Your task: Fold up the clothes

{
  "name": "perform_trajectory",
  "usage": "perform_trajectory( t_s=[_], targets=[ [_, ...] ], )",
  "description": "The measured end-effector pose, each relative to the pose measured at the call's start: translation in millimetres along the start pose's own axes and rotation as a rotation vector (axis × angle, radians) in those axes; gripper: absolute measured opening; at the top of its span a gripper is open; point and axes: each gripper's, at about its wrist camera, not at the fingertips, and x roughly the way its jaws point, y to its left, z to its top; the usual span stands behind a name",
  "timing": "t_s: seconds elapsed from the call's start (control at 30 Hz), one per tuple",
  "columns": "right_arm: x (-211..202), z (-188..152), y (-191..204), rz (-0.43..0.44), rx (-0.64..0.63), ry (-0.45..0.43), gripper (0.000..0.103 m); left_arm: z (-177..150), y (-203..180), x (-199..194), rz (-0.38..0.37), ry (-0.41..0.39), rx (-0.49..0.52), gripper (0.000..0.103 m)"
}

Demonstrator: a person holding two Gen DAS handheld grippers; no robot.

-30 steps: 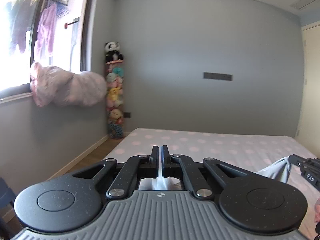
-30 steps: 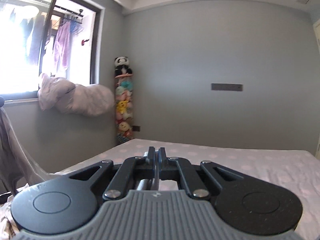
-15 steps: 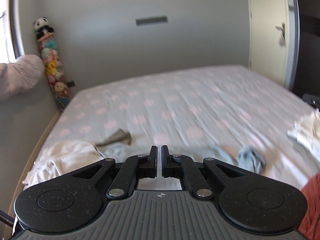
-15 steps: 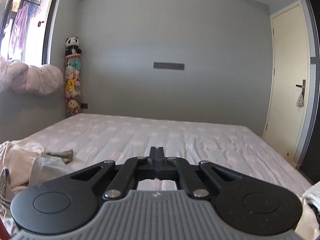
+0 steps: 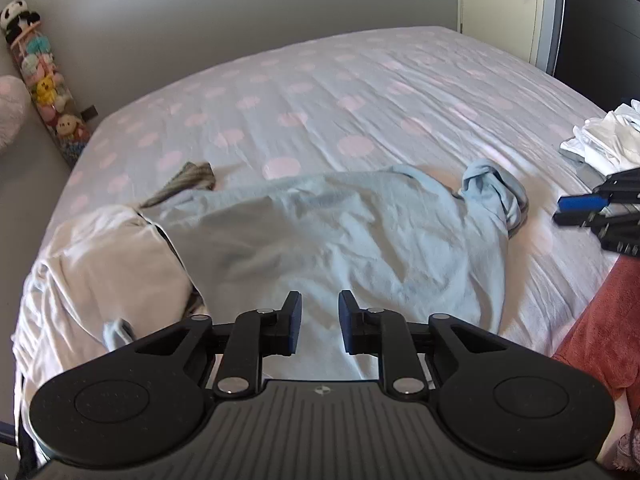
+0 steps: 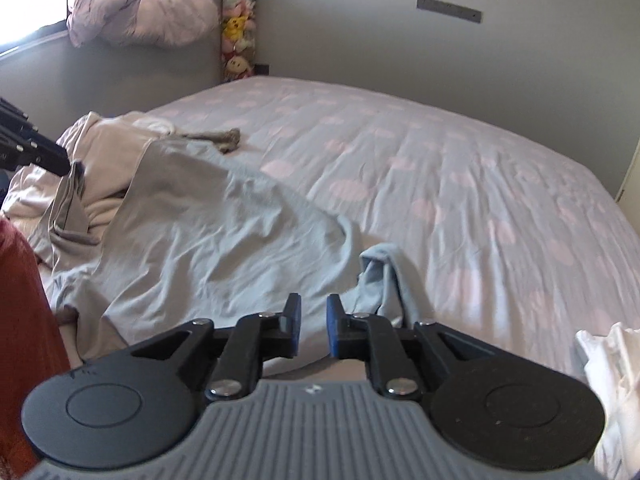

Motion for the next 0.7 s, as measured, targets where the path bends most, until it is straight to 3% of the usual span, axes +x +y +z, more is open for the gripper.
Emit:
perform_trajectory(
  t_s=[0.07, 0.23, 0.4, 0.47, 0.57, 0.7],
  targets=[
    [16, -9, 1, 0.022, 0.015, 0.058, 0.041, 0, -3, 10, -0.015, 0.015, -0.008, 0.021],
    [64, -15, 12, 0.037, -0.027, 0.193, 0.043, 6, -10, 31, -0.038, 0.031, -0.029, 0.028],
    [85, -19, 27, 0.111, -0.275, 0.290, 0.052, 11, -15, 43, -0.076, 0.027, -0.062, 0.030],
    [88, -22, 37, 0.146, -0.424, 0.301, 0.067, 12, -15, 46, -0.089, 0.030, -0.072, 0.031],
    [94, -30, 52, 0.168, -0.653, 0.320, 0.070, 13, -14, 48, -0.093, 0.036, -0.077, 0.036],
    [110, -40, 60, 0.215, -0.746, 0.361, 0.070, 11, -6, 49, -0.076, 0.049, -0.083, 0.040]
  ],
)
